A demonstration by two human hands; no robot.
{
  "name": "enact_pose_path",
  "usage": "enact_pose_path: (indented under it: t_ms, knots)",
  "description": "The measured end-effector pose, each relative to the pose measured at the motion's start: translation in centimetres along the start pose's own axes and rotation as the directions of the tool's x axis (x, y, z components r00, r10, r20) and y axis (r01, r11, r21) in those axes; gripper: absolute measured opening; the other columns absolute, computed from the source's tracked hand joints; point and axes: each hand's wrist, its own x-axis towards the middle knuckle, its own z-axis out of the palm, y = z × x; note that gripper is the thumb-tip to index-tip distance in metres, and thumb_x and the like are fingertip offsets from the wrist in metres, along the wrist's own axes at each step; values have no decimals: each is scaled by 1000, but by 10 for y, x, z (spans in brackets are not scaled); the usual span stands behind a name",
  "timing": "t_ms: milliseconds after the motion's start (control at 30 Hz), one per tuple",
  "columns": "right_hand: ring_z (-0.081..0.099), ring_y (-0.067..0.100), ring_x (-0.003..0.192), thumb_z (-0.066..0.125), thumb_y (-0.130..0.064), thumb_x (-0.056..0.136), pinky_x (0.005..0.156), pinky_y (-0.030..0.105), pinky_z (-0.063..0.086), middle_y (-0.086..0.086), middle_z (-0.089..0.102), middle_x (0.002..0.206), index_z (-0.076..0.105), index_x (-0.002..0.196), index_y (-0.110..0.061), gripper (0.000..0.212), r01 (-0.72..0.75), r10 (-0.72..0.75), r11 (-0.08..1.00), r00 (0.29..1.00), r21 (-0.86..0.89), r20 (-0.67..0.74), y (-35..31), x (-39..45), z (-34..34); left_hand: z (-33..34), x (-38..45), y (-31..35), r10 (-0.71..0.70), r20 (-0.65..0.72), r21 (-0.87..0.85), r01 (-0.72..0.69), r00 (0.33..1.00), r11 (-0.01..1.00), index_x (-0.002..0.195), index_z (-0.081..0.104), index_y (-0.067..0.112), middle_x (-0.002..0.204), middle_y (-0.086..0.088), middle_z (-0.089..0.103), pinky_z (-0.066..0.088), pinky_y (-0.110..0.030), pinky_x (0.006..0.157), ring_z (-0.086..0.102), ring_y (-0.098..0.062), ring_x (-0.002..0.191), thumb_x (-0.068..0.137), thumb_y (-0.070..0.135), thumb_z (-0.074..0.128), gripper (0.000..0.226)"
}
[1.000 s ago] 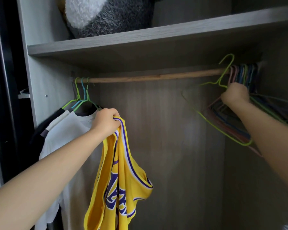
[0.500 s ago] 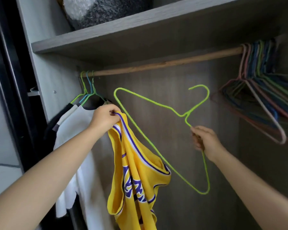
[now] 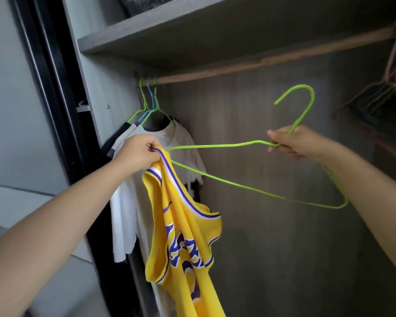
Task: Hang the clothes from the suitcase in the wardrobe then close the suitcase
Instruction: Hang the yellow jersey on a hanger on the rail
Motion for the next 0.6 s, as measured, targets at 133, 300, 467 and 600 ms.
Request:
enact_pose_path:
  t_ms: [133, 300, 467, 600]
  knots:
    - [20, 0, 26, 38, -23, 97, 30, 10, 16, -3, 28, 29, 55, 65, -8, 39, 16, -7, 995, 995, -95, 95, -11, 4, -1, -9, -9, -2, 17, 92, 18, -19, 996, 1000, 63, 57, 18, 79, -21, 64, 49, -37, 76, 56, -23, 75, 71, -12, 55, 32]
    - [22, 1, 30, 43, -25, 96, 35, 13, 18, -9, 28, 30, 57, 62, -11, 39, 93, -76, 992, 981, -87, 178, -18, 1, 36, -5, -22, 22, 149, 287, -43, -142, 946, 989, 63, 59, 21, 79, -4, 64, 50, -22, 77, 59, 2, 67, 74, -13, 56, 36]
    - [24, 3, 28, 43, -16, 97, 33, 13, 19, -7, 30, 29, 49, 58, -10, 40, 163, -175, 982, 977, 98, 126, -22, -3, 76, 7, -30, 43, 273, 337, -140, -239, 901, 961, 66, 57, 22, 73, 2, 61, 51, -26, 70, 58, -2, 64, 74, -11, 61, 35]
    - [27, 5, 26, 42, -19, 97, 32, 11, 21, -5, 34, 30, 46, 58, -10, 41, 141, -128, 964, 989, 225, -71, -18, -2, 86, 7, -35, 53, 337, 245, 40, -357, 909, 933, 84, 48, 19, 77, 9, 53, 33, -7, 47, 46, 6, 45, 73, -2, 60, 27]
